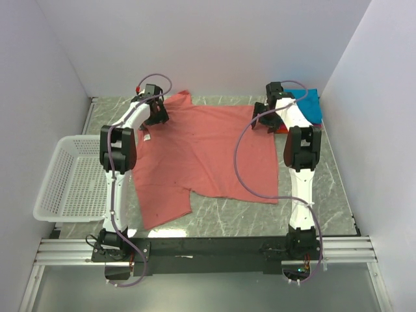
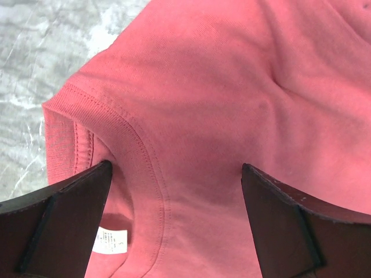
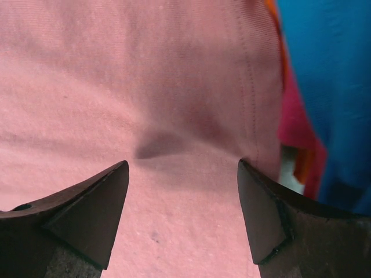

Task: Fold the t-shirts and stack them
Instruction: Flatten the tshirt out, then fold the tshirt

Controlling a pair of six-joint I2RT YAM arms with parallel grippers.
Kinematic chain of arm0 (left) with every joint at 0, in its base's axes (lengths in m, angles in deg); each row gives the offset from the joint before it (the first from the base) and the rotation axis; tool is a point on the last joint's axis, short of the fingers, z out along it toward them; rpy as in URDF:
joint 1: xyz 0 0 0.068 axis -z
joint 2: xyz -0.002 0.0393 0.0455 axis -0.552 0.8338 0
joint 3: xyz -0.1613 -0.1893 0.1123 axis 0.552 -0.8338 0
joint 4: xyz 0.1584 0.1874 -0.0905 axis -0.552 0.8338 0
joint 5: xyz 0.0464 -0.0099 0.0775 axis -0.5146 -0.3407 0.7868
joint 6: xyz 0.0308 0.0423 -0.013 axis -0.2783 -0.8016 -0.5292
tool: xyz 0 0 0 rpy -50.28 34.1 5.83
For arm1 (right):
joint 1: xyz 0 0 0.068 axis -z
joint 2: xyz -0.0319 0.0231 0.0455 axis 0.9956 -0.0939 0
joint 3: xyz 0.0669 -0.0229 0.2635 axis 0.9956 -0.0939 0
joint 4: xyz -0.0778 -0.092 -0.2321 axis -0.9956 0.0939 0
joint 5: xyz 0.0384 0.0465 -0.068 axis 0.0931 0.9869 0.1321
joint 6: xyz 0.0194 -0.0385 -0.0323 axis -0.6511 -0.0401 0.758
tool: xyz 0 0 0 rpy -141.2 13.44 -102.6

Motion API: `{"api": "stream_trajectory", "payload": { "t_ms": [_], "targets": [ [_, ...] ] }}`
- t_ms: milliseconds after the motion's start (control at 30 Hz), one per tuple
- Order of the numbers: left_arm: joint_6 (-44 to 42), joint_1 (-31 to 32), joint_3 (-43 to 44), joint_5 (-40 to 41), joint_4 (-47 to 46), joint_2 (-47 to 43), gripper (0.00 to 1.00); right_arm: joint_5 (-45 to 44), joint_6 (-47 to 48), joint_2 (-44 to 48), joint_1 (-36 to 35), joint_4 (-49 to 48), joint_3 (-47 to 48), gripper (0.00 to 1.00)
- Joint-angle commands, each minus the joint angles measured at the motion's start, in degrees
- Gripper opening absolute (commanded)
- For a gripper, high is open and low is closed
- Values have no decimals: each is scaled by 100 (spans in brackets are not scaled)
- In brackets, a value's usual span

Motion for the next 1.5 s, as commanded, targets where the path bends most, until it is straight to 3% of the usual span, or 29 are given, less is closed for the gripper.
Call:
{"api": "stream_trajectory", "payload": {
  "t_ms": [0,267,500,567,600,633,767,933,1200,1467],
  "targets": [
    [-460,-23,183,-73,13,134,100,-117,193,-159,128,186,291,82],
    [-531,-5,-90,-407,-84,-533,99,408,431,165,155,-25,467,82],
    [-58,179,-677,-320,74,-1693,99,236,335,1553,-73,-446,-619,83],
    [275,328,-1397,-259,39,-2351,100,199,29,2323,-179,-848,-1217,84],
    [443,381,-1687,-154,31,-2823,99,234,-113,2633,-205,-1069,-2047,84],
    [584,477,-2255,-135,39,-3054,100,260,-253,2958,-258,-1602,-2534,91],
    [1452,855,-3577,118,214,-4171,99,111,-1131,4644,-319,-2669,-4992,92],
    [2384,1444,-4825,295,864,-5270,99,-221,-1564,5893,-311,-3127,-6578,93],
    [3282,1682,-7417,-443,1057,-7246,99,-785,-1608,6986,-311,-3172,-7767,94],
    [3617,1700,-8237,-1119,1576,-7601,98,-1111,-1564,7215,-311,-3040,-7953,94]
  ]
}}
